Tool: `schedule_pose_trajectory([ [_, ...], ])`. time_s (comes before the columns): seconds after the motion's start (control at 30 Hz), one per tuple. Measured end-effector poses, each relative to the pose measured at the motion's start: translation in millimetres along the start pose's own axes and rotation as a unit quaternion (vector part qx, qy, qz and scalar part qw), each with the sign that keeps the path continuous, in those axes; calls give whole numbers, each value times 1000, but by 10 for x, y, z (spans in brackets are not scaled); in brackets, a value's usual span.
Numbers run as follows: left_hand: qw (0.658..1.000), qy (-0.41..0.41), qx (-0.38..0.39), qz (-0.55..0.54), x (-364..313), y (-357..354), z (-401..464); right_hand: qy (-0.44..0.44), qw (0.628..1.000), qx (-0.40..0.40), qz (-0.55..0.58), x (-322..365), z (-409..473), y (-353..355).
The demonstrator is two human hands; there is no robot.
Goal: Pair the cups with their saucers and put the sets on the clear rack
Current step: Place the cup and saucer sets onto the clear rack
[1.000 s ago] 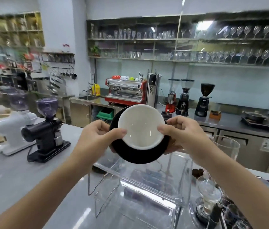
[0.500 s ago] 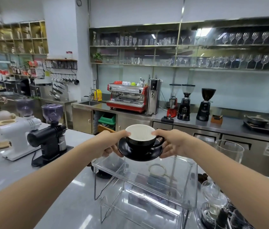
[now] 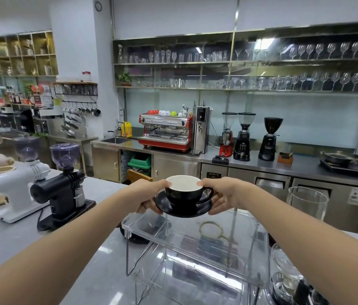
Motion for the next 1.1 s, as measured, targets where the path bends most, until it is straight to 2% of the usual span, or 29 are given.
schedule_pose_trajectory([
  [0.3, 999, 0, 12, 31, 94, -47, 240, -20, 999, 20, -17, -66, 125, -51],
  [0.87, 997, -17, 19, 71, 128, 1, 365, 0, 999, 46, -29, -73, 190, -64],
  [1.1, 995, -49, -25, 84, 90, 59, 370, 17, 999, 44, -23, -46, 198, -90],
])
Point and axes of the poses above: each hand's wrist, its own z-axis towards the middle knuckle, its own y-axis out of the back of the hand, x = y × z, the point moved 5 cm from there along z, towards the middle knuckle, and after that the axes turned 10 degrees about -z, right-handed, at the moved point
